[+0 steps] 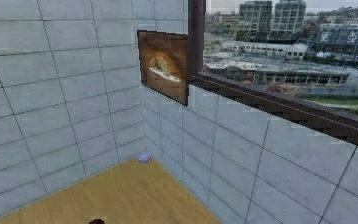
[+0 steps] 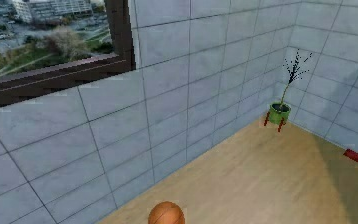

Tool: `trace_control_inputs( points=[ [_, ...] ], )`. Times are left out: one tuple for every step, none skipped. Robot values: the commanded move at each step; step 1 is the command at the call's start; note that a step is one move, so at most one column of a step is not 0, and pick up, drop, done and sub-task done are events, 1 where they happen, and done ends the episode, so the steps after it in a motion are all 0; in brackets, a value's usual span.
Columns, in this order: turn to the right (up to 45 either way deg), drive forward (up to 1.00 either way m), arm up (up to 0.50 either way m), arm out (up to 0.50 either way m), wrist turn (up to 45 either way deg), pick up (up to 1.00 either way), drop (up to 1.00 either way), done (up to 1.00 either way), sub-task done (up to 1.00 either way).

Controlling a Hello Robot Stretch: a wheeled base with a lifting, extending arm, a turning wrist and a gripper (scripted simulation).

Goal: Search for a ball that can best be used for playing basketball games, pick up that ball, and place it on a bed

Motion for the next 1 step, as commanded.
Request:
trace_control_inputs(
  points=[
    [0.0, 0.0, 0.0, 0.0, 45.0, 0.0, 0.0, 0.0, 0.0]
  ],
)
